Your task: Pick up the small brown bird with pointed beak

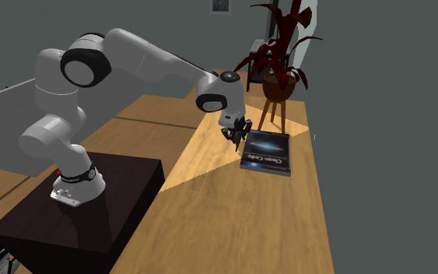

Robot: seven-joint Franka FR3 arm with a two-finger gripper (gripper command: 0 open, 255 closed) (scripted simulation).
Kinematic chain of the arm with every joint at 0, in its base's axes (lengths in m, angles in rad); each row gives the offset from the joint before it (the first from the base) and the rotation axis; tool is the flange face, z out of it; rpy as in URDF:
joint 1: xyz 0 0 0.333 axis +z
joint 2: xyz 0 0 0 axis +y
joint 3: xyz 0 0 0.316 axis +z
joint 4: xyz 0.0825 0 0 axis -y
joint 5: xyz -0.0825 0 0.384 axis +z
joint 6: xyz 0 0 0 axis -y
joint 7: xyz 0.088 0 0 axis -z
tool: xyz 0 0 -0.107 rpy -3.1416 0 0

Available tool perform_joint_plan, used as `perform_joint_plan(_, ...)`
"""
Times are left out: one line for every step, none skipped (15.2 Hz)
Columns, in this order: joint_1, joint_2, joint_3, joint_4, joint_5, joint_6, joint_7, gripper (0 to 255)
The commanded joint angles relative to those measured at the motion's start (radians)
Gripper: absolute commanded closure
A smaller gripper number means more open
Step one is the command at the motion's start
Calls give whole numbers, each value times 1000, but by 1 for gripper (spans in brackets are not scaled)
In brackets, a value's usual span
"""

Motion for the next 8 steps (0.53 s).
perform_joint_plan(-2, -15, 0, 9, 1, -23, 2, 255)
perform_joint_plan(-3, -21, 1, 13, 1, -34, 4, 255)
perform_joint_plan(-3, -28, 1, 18, 1, -45, 6, 255)
perform_joint_plan(-4, -34, 1, 23, 1, -56, 8, 255)
perform_joint_plan(-4, -40, 1, 28, 1, -67, 10, 255)
perform_joint_plan(-5, -46, 2, 33, 1, -78, 12, 255)
perform_joint_plan(-5, -52, 2, 39, 1, -89, 14, 255)
perform_joint_plan(-5, -57, 2, 44, 1, -100, 16, 255)
